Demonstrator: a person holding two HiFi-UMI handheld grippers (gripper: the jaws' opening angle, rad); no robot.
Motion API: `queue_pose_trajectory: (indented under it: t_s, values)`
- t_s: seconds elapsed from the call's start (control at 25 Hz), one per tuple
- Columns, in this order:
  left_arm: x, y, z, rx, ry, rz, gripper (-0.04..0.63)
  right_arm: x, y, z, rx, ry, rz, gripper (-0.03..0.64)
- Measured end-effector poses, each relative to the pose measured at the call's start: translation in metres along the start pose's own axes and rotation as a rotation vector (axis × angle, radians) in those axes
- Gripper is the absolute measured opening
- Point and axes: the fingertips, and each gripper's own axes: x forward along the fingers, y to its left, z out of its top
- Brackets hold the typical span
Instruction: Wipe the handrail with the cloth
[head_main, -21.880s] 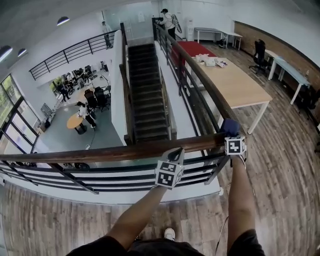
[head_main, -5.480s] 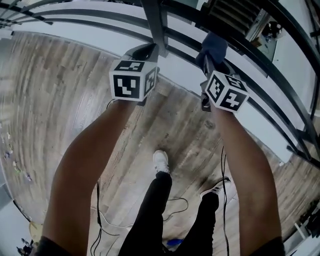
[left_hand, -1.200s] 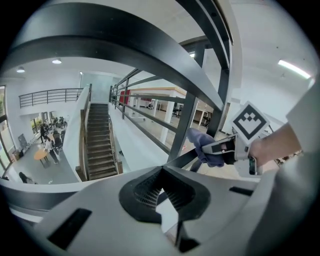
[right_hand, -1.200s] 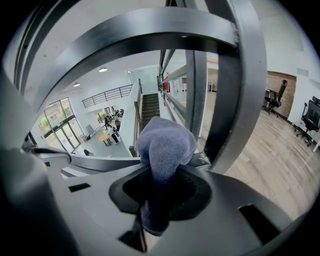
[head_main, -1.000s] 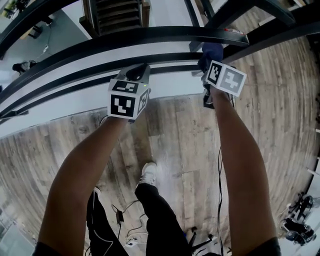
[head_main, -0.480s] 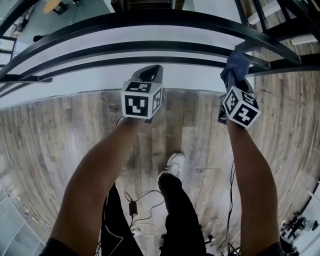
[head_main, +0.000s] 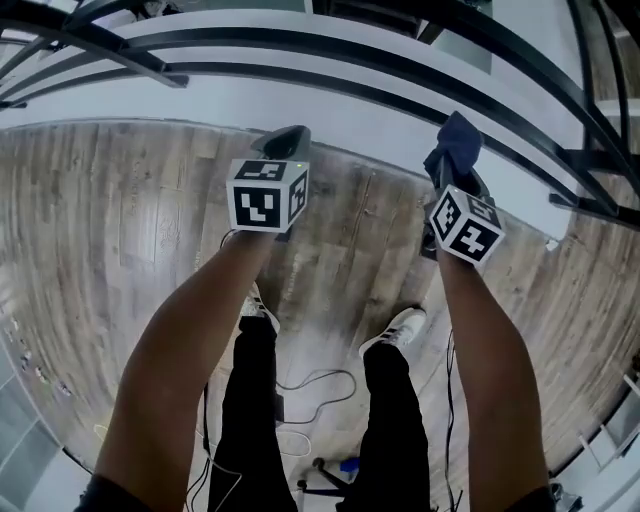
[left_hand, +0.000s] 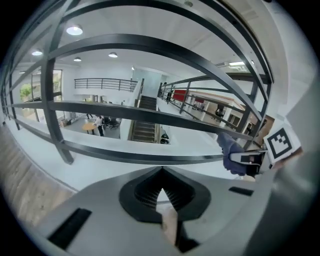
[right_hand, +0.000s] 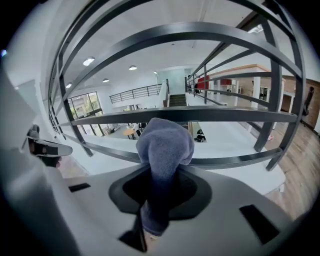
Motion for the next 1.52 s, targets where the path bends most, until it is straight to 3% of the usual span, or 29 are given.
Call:
queue_pose_trajectory:
  t_s: [0.32,0.52,0.76,0.96,1.2,1.52]
  values:
    - [-0.054,0.205,-0.003,-0.051,-0.032,0.084,0.002,0.079,0.234,0.01,-0.079,0.024,0.148,0.086]
    - [-0.068,0.297,-0.02,-0.073,-0.027,0.105,0.002,0.132,0.367,0.003,-0.165,0.041,0.241,0.086]
    - [-0.077,0.399,-0.021,-0.079,-0.038,0.143,0.002,0.184,0.493,0.016,-0.171,0.049,0.319,0.086]
    - [-0.073,0.453,-0.013,-0.072,-0.051,0.152,0.002,0.226,0.553,0.02,-0.193,0.079,0.355,0.086]
    - [-0.066,0.484,-0.02,-0.072,-0.043,0.167,0.002,0.264,0.596,0.022,-0.224,0.104,0.403,0.086]
    - [-0.064,0.496,-0.016,-0.052,-0.048,0.18,0.002,0.289,0.594,0.023,-0.209,0.144,0.36,0.086]
